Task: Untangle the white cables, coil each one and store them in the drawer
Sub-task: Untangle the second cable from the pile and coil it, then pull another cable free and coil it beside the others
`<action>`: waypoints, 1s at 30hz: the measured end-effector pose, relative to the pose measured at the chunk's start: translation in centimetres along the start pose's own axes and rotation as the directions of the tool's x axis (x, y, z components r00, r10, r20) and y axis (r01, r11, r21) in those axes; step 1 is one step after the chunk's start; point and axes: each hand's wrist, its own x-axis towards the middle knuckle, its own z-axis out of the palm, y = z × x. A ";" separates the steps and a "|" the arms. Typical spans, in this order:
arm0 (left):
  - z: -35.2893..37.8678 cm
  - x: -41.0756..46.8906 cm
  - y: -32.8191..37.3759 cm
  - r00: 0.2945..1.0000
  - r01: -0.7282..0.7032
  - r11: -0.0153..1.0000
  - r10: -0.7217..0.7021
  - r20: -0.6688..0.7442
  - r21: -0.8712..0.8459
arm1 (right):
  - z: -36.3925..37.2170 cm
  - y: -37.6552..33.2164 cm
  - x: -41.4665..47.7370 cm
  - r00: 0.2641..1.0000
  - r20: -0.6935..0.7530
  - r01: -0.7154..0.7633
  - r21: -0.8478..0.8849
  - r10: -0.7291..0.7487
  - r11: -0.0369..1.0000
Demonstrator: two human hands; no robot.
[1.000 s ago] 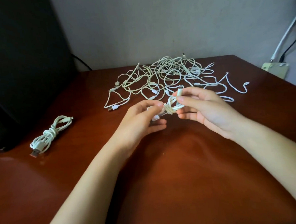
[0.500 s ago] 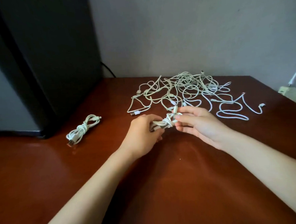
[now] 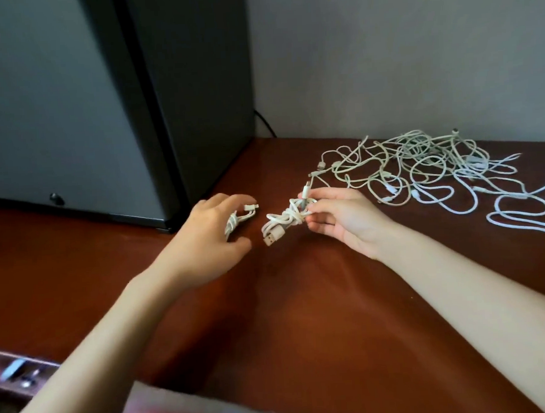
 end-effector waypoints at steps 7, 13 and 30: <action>2.0 1.9 -2.8 0.982 0.177 0.979 -0.168 -0.083 0.104 | 2.4 0.3 2.2 0.996 0.058 -0.058 -0.085 0.063 0.995; 2.3 3.7 -3.7 0.962 0.223 0.967 -0.198 -0.187 0.124 | 3.6 0.3 4.0 0.997 0.062 -0.039 -0.133 0.047 0.990; -0.4 3.5 -0.2 0.979 0.136 0.976 -0.106 -0.176 0.168 | 2.1 -1.1 2.6 0.987 0.043 0.154 -0.564 -0.158 0.811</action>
